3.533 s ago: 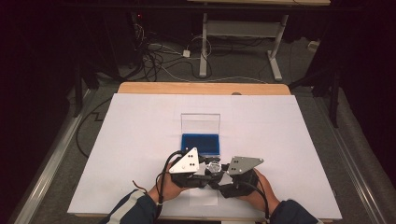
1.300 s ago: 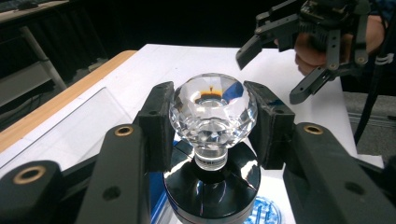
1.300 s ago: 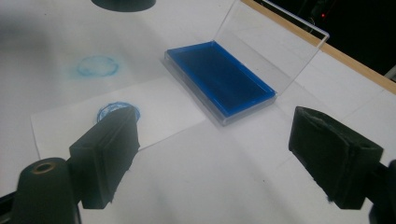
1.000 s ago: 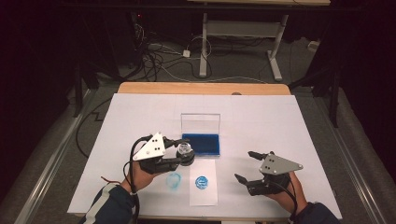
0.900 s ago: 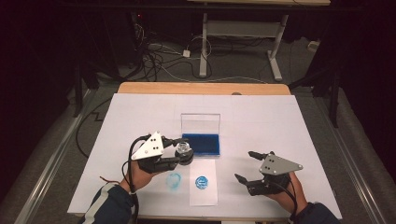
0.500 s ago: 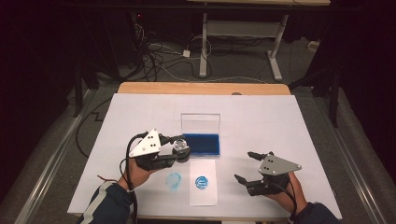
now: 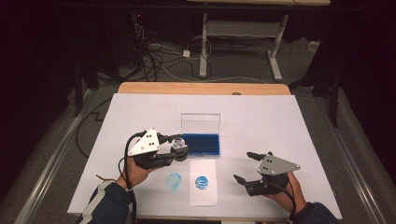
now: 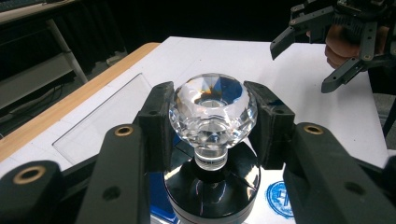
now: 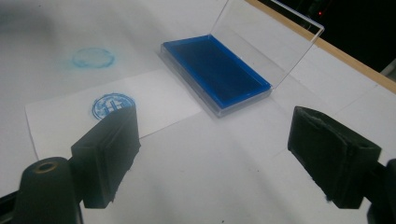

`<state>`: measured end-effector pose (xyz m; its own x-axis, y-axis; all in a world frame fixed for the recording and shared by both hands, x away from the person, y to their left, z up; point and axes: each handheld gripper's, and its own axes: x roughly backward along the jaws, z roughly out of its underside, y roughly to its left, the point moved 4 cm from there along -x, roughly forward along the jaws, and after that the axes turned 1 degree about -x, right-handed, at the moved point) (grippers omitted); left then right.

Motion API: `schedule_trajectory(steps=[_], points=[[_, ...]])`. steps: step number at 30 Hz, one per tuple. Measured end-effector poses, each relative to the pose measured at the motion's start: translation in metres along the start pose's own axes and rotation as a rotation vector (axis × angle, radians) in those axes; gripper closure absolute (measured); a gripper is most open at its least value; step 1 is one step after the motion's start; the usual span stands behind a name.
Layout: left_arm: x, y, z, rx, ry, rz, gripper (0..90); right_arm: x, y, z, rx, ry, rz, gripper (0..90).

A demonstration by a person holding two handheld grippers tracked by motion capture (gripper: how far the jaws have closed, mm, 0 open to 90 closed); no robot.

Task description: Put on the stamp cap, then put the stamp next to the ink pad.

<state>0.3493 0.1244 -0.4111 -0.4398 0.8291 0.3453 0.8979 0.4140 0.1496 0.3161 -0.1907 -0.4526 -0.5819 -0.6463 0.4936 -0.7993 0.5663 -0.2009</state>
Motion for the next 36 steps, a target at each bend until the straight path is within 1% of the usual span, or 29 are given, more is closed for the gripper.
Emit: schedule_trajectory(steps=[5,25,30,32,36], points=[[0.002,0.002,0.0,0.001,-0.002,-0.011,54.3,0.0,-0.001,0.0,0.0,-0.001,0.0,16.5],[0.003,0.009,0.002,0.01,0.003,-0.032,54.3,-0.001,0.0,0.0,0.008,0.006,0.0,16.5],[0.002,0.018,0.007,0.022,0.013,-0.055,54.2,-0.002,0.0,0.0,0.01,0.007,-0.001,16.5],[0.002,0.023,0.009,0.035,0.008,-0.062,54.3,-0.003,0.0,0.001,0.012,0.012,-0.004,16.5],[-0.003,0.031,0.016,0.055,0.026,-0.075,54.3,-0.003,0.0,0.001,0.012,0.013,-0.001,16.5]])
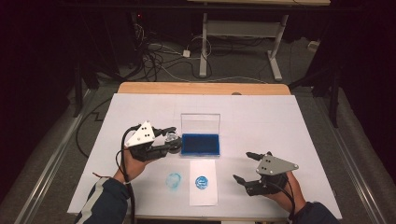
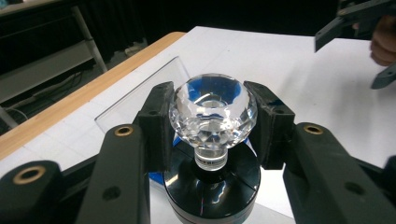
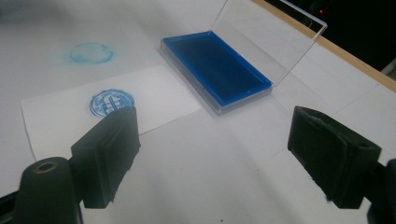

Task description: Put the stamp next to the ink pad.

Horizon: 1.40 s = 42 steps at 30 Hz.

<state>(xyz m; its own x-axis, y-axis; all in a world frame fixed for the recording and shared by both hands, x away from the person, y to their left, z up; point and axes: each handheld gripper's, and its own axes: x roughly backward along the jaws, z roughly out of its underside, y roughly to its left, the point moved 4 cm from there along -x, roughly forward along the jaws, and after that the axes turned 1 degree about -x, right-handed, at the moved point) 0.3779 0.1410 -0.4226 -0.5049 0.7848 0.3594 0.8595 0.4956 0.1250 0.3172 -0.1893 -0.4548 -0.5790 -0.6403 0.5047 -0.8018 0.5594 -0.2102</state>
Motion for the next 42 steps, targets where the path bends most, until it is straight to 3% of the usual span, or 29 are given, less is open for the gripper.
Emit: schedule_trajectory(steps=[19,31,37,42], points=[[-0.038,0.036,0.051,0.099,0.132,-0.054,54.2,-0.004,0.002,0.003,0.005,0.023,-0.008,16.7],[-0.049,0.04,0.064,0.081,0.193,-0.088,53.9,-0.006,0.003,0.004,0.007,0.033,-0.011,16.7],[-0.048,0.04,0.064,0.082,0.196,-0.095,53.7,-0.006,0.003,0.005,0.011,0.034,-0.014,16.8],[-0.048,0.039,0.063,0.074,0.213,-0.11,47.1,-0.006,0.004,0.004,0.013,0.036,-0.012,16.8]])
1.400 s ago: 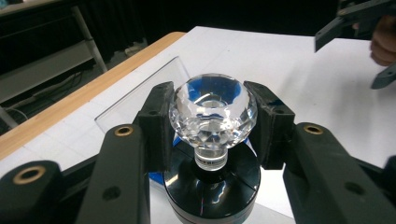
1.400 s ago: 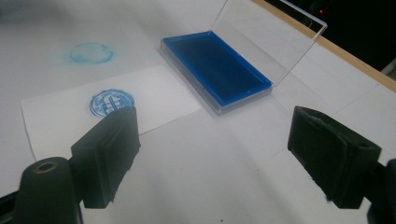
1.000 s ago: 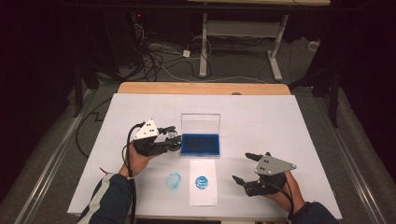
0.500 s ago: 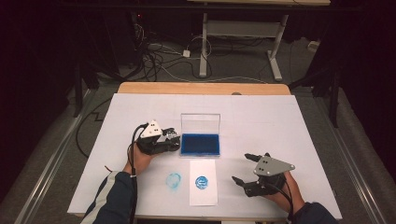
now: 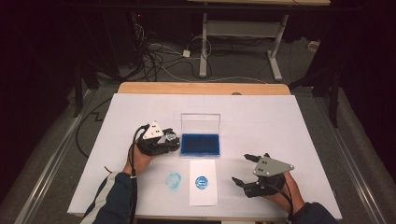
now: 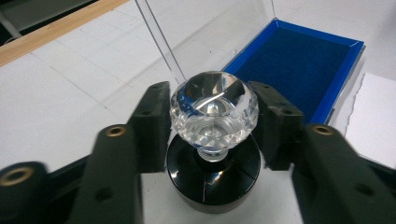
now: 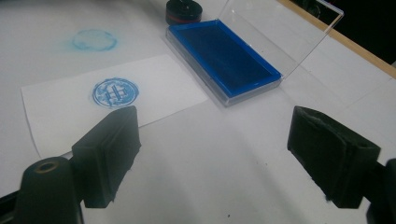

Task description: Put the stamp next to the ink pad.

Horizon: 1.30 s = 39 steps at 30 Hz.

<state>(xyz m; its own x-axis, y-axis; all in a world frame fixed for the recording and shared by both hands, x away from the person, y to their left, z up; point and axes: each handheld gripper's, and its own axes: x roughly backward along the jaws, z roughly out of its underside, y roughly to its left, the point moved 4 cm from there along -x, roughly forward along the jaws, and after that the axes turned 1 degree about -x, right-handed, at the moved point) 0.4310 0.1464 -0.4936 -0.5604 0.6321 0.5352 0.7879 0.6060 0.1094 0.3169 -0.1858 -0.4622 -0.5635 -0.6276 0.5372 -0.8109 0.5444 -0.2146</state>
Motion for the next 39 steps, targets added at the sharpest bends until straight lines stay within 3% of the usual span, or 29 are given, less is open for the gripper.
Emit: schedule_trajectory(steps=[6,13,16,28,39], points=[[0.005,-0.001,-0.004,-0.005,-0.017,-0.021,36.8,0.001,0.0,0.0,0.001,-0.004,0.0,16.8],[0.02,-0.006,-0.014,-0.057,-0.045,-0.055,32.1,0.002,0.0,-0.001,0.004,-0.009,0.005,16.8],[0.026,-0.009,-0.017,-0.091,-0.044,-0.086,25.3,0.003,-0.001,-0.002,0.006,-0.014,0.011,16.8],[0.052,-0.031,-0.03,-0.175,-0.093,-0.06,17.8,0.006,-0.004,-0.003,0.018,-0.027,0.036,16.8],[0.077,-0.043,-0.024,-0.211,-0.122,-0.085,16.2,0.008,-0.005,-0.003,0.016,-0.039,0.053,16.8]])
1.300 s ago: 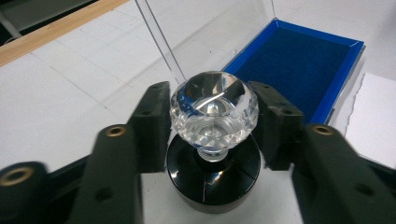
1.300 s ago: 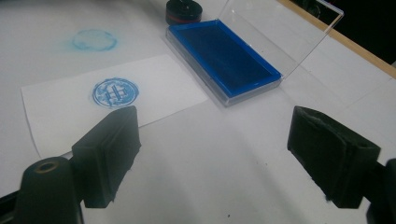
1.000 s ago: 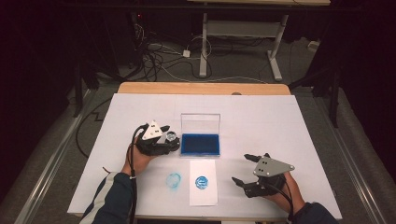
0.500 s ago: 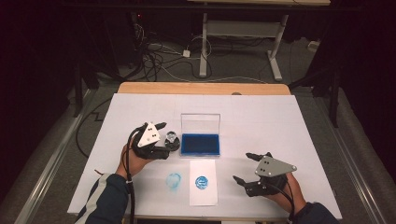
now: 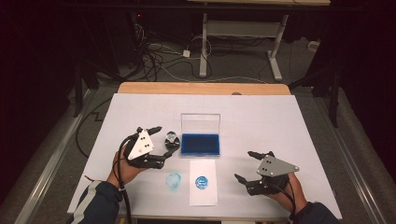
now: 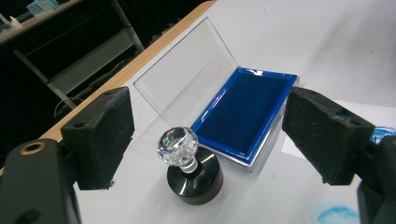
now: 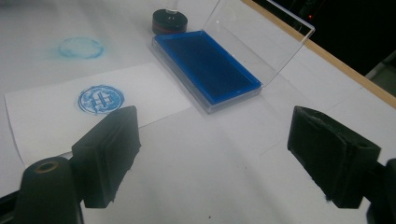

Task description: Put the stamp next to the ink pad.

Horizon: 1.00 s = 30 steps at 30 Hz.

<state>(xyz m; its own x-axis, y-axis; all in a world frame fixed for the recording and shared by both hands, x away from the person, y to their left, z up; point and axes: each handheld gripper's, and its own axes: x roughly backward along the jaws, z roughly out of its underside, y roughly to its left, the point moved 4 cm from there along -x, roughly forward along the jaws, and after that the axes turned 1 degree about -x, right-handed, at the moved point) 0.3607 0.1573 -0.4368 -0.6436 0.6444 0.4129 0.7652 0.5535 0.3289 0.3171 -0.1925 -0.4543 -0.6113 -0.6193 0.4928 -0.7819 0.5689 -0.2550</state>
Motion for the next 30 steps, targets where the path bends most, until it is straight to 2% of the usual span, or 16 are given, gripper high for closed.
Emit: schedule_trajectory(steps=[7,14,30], points=[[0.007,-0.007,0.005,-0.024,0.016,-0.015,16.2,0.0,0.0,0.0,0.001,-0.007,0.005,16.8],[0.013,-0.013,0.011,-0.029,0.028,-0.024,16.2,0.002,0.0,-0.001,0.01,-0.014,0.012,16.8],[0.023,-0.026,0.038,-0.038,0.094,-0.011,16.2,-0.004,0.0,-0.003,0.015,-0.018,-0.003,16.8]])
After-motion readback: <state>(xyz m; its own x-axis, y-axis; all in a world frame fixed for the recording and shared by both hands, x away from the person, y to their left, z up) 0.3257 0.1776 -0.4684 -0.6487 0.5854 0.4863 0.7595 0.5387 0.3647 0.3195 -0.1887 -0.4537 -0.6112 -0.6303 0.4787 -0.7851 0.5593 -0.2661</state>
